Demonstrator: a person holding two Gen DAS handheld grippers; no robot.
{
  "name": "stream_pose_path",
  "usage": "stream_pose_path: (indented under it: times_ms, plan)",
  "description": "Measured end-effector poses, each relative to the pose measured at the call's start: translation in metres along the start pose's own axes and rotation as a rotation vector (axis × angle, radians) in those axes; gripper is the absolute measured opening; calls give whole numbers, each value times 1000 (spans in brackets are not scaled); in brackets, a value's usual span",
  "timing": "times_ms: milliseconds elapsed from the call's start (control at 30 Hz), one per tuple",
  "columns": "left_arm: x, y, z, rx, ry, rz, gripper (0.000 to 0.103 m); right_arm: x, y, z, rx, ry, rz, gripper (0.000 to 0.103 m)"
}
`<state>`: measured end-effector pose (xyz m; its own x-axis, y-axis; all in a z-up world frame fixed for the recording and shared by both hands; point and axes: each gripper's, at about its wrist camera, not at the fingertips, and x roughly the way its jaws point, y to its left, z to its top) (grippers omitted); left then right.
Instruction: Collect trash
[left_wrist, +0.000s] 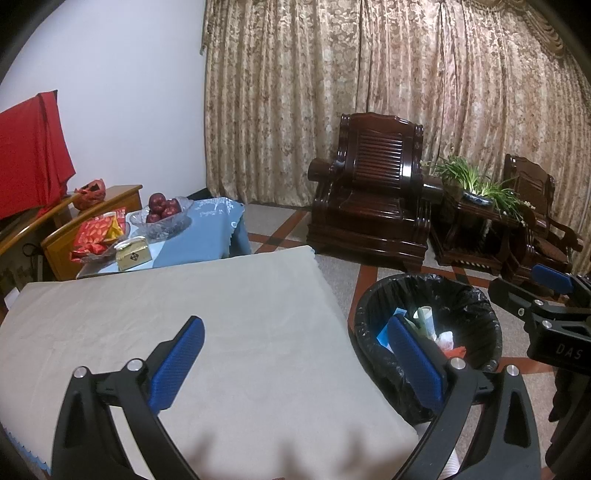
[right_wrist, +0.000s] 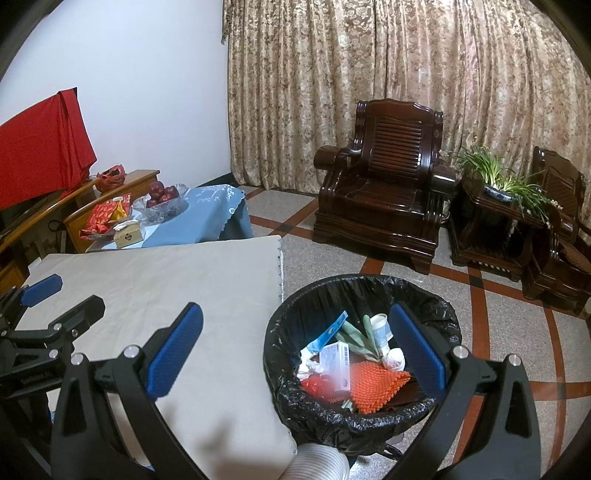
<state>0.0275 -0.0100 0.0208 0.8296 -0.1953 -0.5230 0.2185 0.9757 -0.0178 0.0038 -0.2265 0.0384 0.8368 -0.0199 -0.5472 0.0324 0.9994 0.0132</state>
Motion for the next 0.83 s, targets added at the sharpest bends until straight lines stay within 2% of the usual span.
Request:
stream_pose_path:
  times_ms: [567,833]
  plan:
    - [1,0,-4,5,8,-1,97,0,2,-5,2,7,0,98]
    - [-2,2,-19,7,15,-3,97,9,-3,-11,10,17,-4,98]
